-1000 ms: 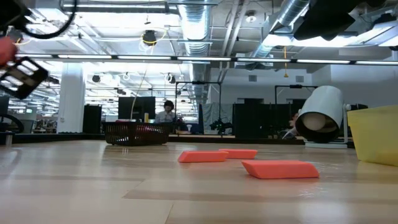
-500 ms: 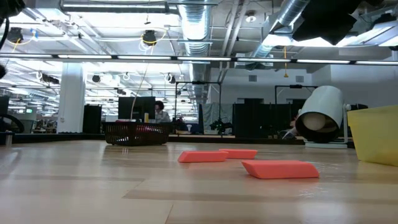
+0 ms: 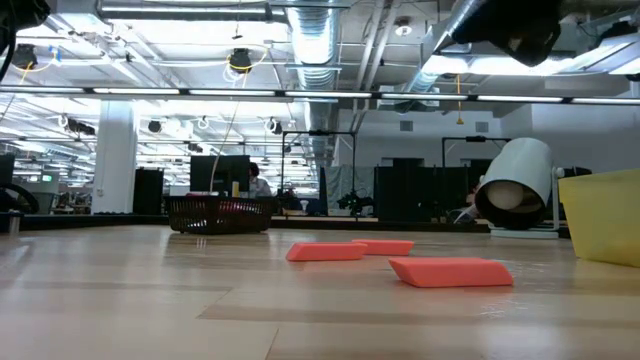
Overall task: Pick & Place School Supplies
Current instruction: Put the orange eraser into the bottom black basket
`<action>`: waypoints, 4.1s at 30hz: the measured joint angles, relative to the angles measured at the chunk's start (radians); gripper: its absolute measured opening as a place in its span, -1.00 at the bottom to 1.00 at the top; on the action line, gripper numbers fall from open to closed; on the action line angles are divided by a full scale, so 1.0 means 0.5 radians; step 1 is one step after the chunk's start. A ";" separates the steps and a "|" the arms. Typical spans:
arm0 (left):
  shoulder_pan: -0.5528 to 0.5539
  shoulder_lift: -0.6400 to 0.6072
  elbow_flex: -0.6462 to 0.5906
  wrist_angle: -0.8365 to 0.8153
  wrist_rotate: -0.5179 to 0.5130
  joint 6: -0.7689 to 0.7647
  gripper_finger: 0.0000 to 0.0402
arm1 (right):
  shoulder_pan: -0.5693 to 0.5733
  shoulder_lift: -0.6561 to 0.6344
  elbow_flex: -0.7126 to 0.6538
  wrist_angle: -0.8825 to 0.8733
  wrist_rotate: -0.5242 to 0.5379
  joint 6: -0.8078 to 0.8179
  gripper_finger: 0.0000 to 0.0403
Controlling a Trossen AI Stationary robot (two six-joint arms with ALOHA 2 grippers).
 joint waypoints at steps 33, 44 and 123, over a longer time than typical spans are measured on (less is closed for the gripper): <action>1.325 -0.535 0.214 0.290 -0.049 1.530 -0.37 | -0.433 0.456 -0.002 0.355 -0.002 -0.425 -0.65; 1.804 -0.345 0.215 0.392 0.322 1.545 -0.55 | -0.548 0.720 0.001 0.450 -0.008 -0.362 -0.99; 1.870 0.456 0.214 1.118 0.486 1.521 -0.56 | -0.597 0.801 -0.005 0.310 -0.583 -0.172 -1.00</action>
